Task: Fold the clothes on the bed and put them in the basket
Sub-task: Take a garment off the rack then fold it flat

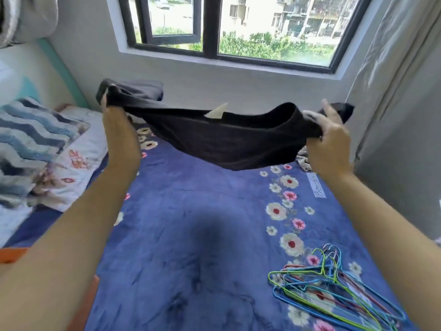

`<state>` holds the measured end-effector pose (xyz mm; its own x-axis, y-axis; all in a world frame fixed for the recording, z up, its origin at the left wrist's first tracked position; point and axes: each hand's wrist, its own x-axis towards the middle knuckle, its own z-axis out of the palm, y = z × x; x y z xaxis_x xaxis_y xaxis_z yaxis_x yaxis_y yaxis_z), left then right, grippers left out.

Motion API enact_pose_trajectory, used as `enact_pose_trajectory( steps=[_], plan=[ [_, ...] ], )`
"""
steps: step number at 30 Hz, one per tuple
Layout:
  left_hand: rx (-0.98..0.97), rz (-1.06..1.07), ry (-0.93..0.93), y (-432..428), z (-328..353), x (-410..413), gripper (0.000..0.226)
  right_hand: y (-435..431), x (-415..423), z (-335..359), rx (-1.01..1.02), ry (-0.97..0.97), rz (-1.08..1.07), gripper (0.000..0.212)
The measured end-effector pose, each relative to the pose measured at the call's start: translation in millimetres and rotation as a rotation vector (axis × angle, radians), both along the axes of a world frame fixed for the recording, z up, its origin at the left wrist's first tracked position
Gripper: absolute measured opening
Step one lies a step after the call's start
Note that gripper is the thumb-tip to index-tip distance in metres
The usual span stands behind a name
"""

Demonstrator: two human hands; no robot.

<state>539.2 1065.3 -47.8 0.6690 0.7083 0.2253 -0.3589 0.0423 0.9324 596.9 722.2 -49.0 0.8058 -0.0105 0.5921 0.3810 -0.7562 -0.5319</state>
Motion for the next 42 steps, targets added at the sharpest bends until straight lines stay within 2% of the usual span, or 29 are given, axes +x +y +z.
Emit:
enact_pose_trajectory(
  steps=[2,3,4,6,10,15,19,22,24,26,28,30,32,35,38,40,42],
  plan=[
    [-0.067,-0.039,0.001,-1.5,-51.1,-27.0,0.04,-2.2,-16.6,-42.2,-0.047,0.066,0.026,0.047],
    [-0.032,-0.048,0.053,-2.9,-75.8,-41.4,0.053,-3.8,-24.4,-66.4,-0.065,0.117,0.033,0.048],
    [0.026,-0.044,0.123,-2.5,-101.8,-53.7,0.056,-3.4,-32.8,-89.8,-0.086,0.177,0.032,0.048],
    [0.137,-0.021,0.277,-3.2,-156.7,-77.2,0.048,-3.4,-49.9,-139.2,-0.142,0.307,0.014,0.048],
    [0.169,-0.033,0.53,-8.8,-266.0,-137.9,0.05,3.1,-92.4,-259.1,-0.359,0.574,0.008,0.053],
    [0.298,-0.259,1.083,6.0,-406.9,-230.5,0.061,2.7,-175.9,-395.2,-0.634,0.982,0.06,0.057],
    [0.389,-0.406,1.319,0.5,-449.9,-274.9,0.079,-4.8,-223.0,-448.6,-0.754,1.089,0.086,0.059],
    [0.374,-0.454,1.41,-4.2,-472.0,-300.4,0.087,-12.8,-252.8,-479.3,-0.69,1.132,0.043,0.062],
    [0.3,-0.457,1.437,-5.8,-486.1,-312.5,0.089,-18.1,-270.2,-490.7,-0.635,1.169,0.117,0.051],
    [0.29,-0.341,1.481,-7.6,-499.1,-312.6,0.087,-22.2,-274.8,-497.1,-0.42,1.263,0.09,0.037],
    [0.422,-0.148,1.546,-16.7,-506.1,-303.1,0.077,-27.0,-266.0,-503.3,-0.137,1.212,-0.172,0.028],
    [0.658,-0.138,1.445,-36.5,-511.9,-288.9,0.071,-29.1,-246.5,-507.5,0.069,1.099,-0.43,0.021],
    [0.92,-0.36,1.186,-63.8,-519.1,-275.4,0.069,-30.0,-222.5,-516.3,0.172,1.067,-0.571,0.023],
    [1.155,-0.813,0.82,-110.7,-529.9,-250.7,0.07,-30.0,-189.7,-529.7,0.257,1.1,-0.64,0.053],
    [1.386,-1.143,0.597,-157.2,-546.9,-237.8,0.085,-29.0,-163.6,-542.2,0.403,1.126,-0.614,0.068],
    [1.529,-1.215,0.586,-180.6,-559.6,-234.4,0.097,-30.4,-145.1,-550.9,0.547,1.124,-0.609,0.062],
    [1.586,-1.201,0.694,-201.8,-566.7,-227.7,0.104,-31.9,-126.9,-557.0,0.745,1.131,-0.593,0.042]
  ],
)
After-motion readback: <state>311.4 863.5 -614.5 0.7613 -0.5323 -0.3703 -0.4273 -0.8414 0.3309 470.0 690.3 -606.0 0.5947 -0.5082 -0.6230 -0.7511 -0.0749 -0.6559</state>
